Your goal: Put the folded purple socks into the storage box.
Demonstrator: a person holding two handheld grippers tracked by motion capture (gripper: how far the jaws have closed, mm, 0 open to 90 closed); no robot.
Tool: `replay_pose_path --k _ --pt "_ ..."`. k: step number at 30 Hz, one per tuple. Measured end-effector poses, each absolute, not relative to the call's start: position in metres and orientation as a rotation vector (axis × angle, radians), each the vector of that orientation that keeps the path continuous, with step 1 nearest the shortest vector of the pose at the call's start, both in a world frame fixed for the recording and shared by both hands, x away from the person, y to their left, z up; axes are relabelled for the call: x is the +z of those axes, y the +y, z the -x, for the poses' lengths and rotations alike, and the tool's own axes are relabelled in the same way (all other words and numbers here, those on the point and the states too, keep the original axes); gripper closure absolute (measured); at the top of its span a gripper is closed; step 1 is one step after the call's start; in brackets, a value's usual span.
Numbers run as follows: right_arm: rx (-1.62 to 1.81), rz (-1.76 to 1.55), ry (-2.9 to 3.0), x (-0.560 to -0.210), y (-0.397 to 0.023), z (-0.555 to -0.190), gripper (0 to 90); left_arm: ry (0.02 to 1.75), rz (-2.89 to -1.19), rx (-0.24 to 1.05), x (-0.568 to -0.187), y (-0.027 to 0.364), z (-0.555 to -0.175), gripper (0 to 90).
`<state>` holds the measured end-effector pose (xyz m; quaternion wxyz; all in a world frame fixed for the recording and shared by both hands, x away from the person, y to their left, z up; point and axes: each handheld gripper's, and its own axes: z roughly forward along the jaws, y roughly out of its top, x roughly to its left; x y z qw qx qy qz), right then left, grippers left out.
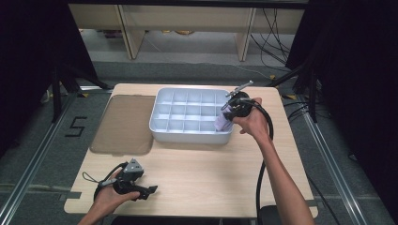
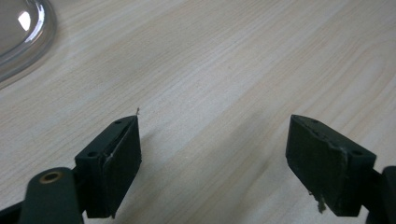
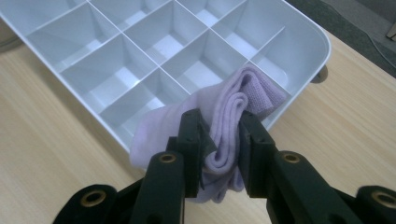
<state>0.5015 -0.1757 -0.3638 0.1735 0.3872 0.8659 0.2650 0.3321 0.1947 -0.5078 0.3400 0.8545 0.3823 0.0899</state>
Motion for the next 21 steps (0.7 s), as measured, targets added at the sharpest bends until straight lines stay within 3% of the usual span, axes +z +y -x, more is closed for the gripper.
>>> replay_pose_path --k 21 --pt "0.434 -0.965 2.473 -0.397 -0.15 -0.517 73.5 0.991 -2.229 0.238 -0.508 0.194 -0.331 18.0"
